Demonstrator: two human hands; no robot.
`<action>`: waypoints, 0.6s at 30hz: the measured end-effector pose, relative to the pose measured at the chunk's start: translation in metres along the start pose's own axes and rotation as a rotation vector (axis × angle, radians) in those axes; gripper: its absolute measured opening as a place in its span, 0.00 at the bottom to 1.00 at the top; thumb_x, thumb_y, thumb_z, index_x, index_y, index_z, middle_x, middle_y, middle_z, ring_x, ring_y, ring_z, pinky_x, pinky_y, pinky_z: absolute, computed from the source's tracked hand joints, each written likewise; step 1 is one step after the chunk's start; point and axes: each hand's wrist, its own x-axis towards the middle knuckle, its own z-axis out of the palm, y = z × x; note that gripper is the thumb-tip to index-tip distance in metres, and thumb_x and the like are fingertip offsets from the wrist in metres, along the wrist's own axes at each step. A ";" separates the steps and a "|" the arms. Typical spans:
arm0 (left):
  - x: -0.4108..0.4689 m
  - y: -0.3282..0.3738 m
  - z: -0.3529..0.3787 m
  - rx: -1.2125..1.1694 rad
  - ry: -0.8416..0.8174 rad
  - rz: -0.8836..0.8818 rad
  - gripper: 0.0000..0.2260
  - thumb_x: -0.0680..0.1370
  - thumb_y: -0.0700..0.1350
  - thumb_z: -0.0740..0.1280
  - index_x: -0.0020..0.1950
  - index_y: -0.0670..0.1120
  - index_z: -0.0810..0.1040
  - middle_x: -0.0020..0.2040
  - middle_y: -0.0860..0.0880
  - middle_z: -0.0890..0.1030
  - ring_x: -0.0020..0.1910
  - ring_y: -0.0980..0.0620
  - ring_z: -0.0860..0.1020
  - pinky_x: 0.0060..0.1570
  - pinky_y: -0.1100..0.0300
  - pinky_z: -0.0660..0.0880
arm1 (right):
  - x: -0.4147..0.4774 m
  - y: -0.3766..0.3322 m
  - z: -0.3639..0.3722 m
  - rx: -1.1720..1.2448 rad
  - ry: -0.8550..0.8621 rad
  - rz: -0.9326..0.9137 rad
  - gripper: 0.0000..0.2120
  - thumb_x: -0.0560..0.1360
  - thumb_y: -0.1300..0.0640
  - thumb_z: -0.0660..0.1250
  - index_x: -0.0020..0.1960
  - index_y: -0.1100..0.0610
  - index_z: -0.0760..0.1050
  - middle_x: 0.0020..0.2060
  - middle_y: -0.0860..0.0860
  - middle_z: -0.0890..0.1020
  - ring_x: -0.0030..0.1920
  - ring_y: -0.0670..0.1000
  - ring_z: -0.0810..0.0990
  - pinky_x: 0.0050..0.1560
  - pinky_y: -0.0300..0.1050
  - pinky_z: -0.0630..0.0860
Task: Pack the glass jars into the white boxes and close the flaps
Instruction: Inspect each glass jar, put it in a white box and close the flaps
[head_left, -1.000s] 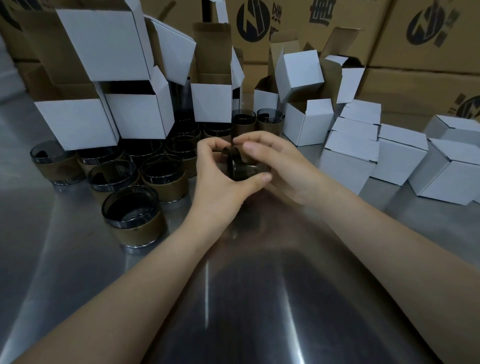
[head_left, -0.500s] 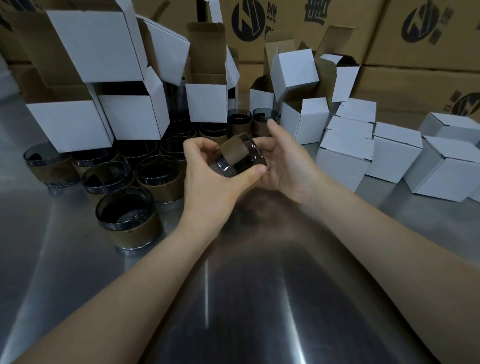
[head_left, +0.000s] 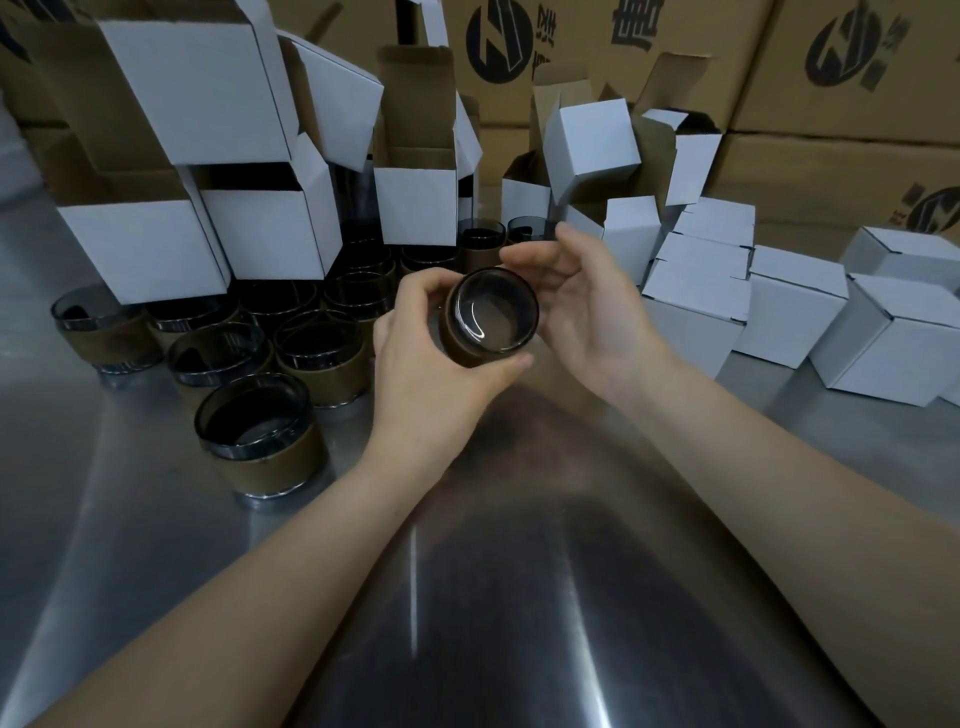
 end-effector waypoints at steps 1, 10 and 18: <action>0.000 0.000 0.000 -0.009 0.001 -0.002 0.32 0.60 0.53 0.80 0.58 0.62 0.68 0.57 0.61 0.75 0.65 0.52 0.72 0.63 0.50 0.72 | 0.000 -0.001 0.000 0.012 -0.003 -0.006 0.22 0.83 0.51 0.54 0.43 0.55 0.84 0.43 0.52 0.86 0.48 0.48 0.84 0.50 0.43 0.78; 0.000 -0.002 0.001 -0.053 -0.049 0.001 0.34 0.63 0.47 0.81 0.61 0.60 0.66 0.62 0.58 0.75 0.66 0.54 0.71 0.65 0.53 0.71 | 0.003 0.000 -0.003 0.091 -0.038 -0.057 0.22 0.82 0.53 0.56 0.39 0.55 0.85 0.41 0.52 0.86 0.47 0.49 0.85 0.48 0.40 0.79; -0.001 0.003 0.000 -0.205 -0.077 -0.026 0.33 0.68 0.42 0.79 0.66 0.54 0.64 0.66 0.54 0.72 0.66 0.59 0.71 0.67 0.58 0.70 | 0.004 0.004 0.001 0.039 -0.126 0.234 0.20 0.81 0.46 0.58 0.65 0.57 0.76 0.58 0.55 0.82 0.58 0.53 0.81 0.53 0.46 0.80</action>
